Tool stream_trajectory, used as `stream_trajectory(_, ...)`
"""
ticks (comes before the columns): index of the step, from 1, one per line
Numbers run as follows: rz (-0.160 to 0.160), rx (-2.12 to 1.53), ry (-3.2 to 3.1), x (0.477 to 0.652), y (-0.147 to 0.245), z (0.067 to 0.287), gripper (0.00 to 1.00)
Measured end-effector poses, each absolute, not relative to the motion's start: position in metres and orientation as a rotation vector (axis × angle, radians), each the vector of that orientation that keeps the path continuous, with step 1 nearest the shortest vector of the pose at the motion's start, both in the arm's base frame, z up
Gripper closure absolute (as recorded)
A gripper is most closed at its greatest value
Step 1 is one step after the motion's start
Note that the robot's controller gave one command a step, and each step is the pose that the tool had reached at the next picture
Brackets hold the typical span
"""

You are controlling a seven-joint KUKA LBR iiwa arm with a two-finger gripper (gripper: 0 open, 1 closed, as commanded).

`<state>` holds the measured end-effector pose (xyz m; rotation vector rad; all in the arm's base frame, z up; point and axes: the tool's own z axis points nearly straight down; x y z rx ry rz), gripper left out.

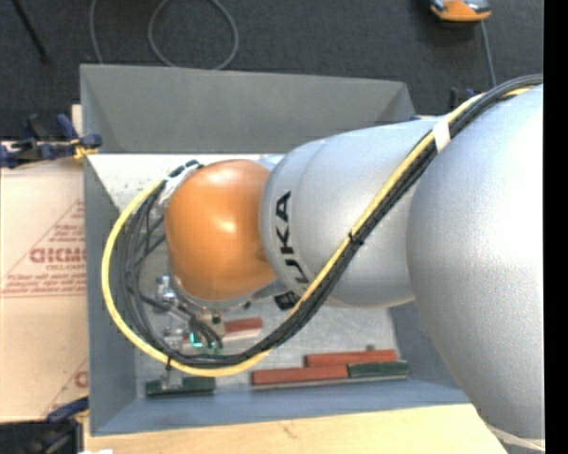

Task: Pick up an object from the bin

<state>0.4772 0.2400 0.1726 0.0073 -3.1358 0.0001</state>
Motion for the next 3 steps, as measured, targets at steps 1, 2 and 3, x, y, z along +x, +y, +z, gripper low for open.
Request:
stream_trajectory(1, -0.001, 0.186, -3.142, 0.485, 0.179, 0.069, 0.0)
stream_trajectory(2, 0.0, 0.826, -3.037, 0.503, 0.174, 0.096, 0.0)
stream_trajectory(3, -0.005, 0.845, -3.04, 0.484, 0.144, 0.071, 0.0)
